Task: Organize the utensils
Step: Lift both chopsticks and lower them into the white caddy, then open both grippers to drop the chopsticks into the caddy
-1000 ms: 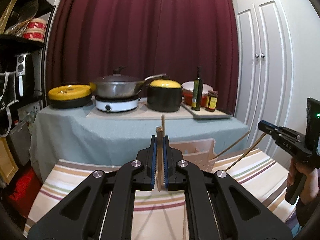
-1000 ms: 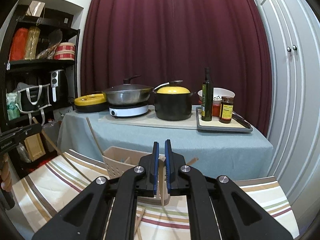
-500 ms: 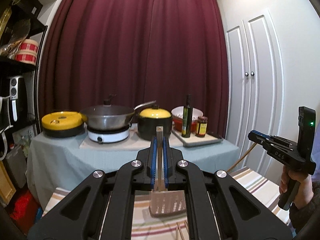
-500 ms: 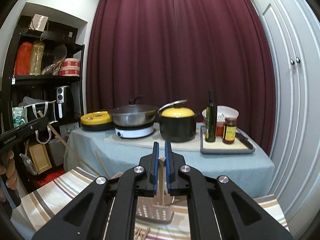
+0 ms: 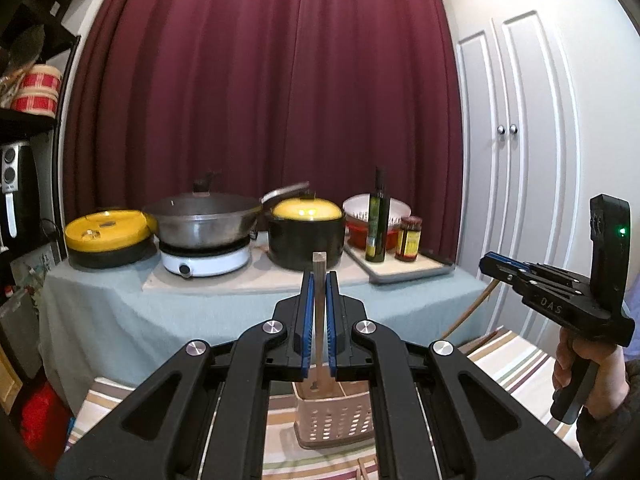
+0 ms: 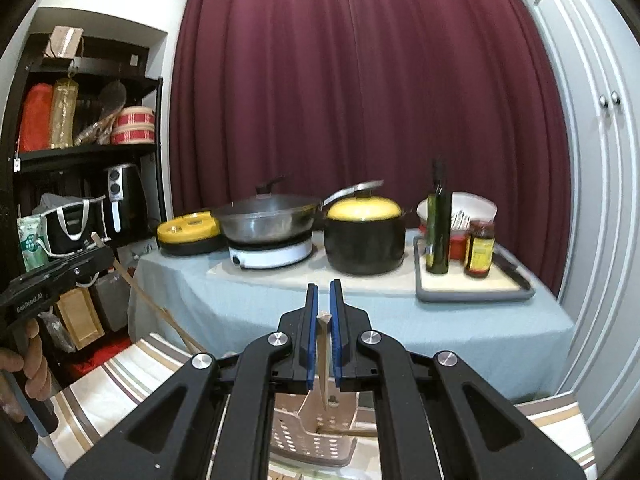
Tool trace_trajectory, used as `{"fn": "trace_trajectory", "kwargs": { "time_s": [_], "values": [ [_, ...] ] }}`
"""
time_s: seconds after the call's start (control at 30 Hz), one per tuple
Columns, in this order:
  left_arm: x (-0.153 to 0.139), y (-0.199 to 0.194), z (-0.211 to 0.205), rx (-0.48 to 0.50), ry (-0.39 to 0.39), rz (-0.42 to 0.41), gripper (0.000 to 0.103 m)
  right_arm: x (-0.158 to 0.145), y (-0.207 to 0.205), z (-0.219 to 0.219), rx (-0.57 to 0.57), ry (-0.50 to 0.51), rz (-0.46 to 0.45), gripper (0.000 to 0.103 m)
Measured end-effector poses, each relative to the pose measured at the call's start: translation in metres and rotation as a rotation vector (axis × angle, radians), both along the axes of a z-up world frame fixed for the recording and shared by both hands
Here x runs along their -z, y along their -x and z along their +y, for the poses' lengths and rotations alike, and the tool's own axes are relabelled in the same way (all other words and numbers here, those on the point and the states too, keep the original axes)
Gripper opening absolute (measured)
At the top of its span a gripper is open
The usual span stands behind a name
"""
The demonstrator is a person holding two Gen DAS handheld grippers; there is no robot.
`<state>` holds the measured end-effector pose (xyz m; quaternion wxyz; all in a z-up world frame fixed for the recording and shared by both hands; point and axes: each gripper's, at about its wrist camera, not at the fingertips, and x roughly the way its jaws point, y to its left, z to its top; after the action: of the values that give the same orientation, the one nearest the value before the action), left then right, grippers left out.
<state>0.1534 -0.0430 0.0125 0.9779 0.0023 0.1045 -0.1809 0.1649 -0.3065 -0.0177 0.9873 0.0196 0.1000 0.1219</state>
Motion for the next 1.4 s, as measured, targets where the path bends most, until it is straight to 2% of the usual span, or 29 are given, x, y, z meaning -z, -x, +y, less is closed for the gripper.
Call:
{"fn": "trace_trajectory", "kwargs": {
  "time_s": [0.2, 0.37, 0.43, 0.5, 0.6, 0.83, 0.97, 1.17, 1.4],
  "values": [
    [0.028, -0.023, -0.009, 0.026, -0.018, 0.084, 0.006, 0.029, -0.023, 0.008, 0.009, 0.021, 0.071, 0.007],
    [0.045, -0.031, -0.015, 0.033, -0.043, 0.114, 0.01, 0.039, -0.032, 0.01, 0.014, 0.016, 0.092, 0.009],
    [0.048, -0.031, -0.015, 0.037, -0.043, 0.12, 0.025, 0.039, -0.029, 0.01, 0.017, 0.012, 0.087, 0.031],
    [0.048, -0.029, -0.014, 0.03, -0.041, 0.115, 0.036, 0.036, -0.024, 0.011, 0.02, 0.012, 0.068, 0.038],
    [0.046, -0.025, -0.012, 0.027, -0.031, 0.107, 0.046, 0.028, -0.012, 0.012, 0.039, 0.032, 0.027, 0.046],
    [0.039, 0.0, -0.008, 0.024, -0.028, 0.075, 0.057, 0.013, 0.024, 0.009, 0.056, 0.03, -0.039, 0.052],
    [0.043, 0.019, -0.003, 0.024, -0.026, 0.082, 0.058, 0.017, 0.049, 0.008, 0.073, 0.048, -0.051, 0.053],
    [0.071, 0.051, 0.008, 0.003, -0.045, 0.121, 0.058, 0.054, 0.082, 0.004, 0.078, 0.085, -0.009, 0.053],
    [0.121, 0.079, 0.023, -0.032, -0.033, 0.239, 0.058, 0.116, 0.115, -0.005, 0.08, 0.101, 0.1, 0.053]
  ]
}}
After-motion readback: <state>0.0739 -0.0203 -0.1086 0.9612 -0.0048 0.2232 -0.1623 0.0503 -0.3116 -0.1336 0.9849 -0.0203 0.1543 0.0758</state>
